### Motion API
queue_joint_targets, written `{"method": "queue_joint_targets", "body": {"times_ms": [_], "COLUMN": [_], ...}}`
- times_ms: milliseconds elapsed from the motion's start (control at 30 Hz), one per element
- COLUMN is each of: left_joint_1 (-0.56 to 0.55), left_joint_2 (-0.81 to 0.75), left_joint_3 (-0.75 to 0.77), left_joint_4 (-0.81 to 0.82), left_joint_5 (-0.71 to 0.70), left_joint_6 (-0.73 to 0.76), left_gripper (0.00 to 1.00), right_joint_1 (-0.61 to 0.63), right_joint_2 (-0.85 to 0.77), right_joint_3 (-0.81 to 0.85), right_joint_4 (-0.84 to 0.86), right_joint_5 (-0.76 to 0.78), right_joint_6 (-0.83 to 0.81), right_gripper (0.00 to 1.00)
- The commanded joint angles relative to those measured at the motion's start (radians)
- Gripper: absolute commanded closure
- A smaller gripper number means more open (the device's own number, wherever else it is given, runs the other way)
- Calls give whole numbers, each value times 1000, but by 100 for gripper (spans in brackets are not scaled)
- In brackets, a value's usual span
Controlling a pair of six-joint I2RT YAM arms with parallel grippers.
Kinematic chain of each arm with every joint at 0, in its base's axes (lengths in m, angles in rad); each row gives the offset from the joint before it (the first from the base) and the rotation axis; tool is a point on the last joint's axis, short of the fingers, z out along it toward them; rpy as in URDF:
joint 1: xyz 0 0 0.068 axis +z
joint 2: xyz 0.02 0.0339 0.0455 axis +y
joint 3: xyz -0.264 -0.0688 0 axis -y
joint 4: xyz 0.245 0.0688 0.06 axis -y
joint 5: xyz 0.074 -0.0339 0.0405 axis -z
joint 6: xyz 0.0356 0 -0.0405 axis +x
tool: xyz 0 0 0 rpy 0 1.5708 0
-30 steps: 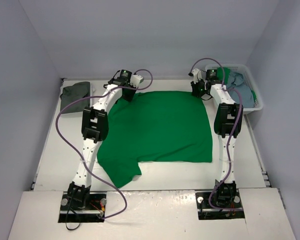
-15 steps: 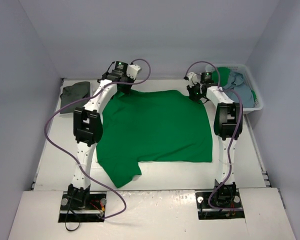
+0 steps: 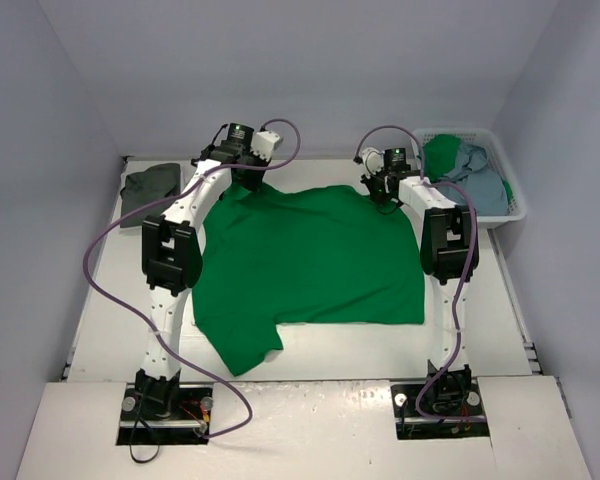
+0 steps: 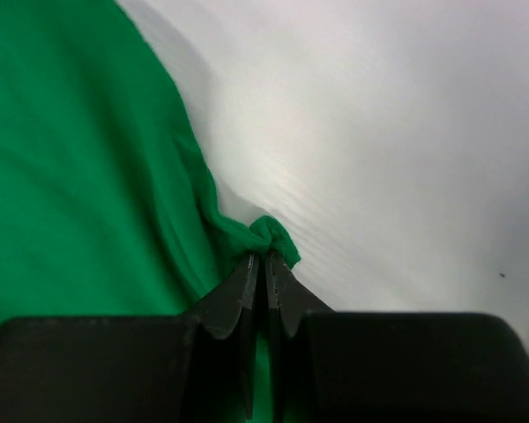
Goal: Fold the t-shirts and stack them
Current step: Grap the side of the flattened tshirt furthest away from the robot with both arms
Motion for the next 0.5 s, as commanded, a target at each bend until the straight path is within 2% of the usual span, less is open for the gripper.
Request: {"method": "queue_joint_targets", "body": {"times_ms": [0,200,467], "left_joint_1": [5,10,13], "left_joint_2": [-114,-108,-137], "left_joint_3": [29,46,47], "left_joint_4": [-17,-63,-70], "left_joint_5": [47,61,56], "left_joint_6": [-7,8,5], "left_gripper": [100,100,100], "right_joint_1": [-2,-4,-5], "right_joint_2": [-74,-44,-108], "right_joint_3": [-2,27,6], "right_joint_4": [64,101,173], "right_joint_5": [120,173,184], "right_joint_6": [29,47,56], "right_gripper": [100,100,100]}}
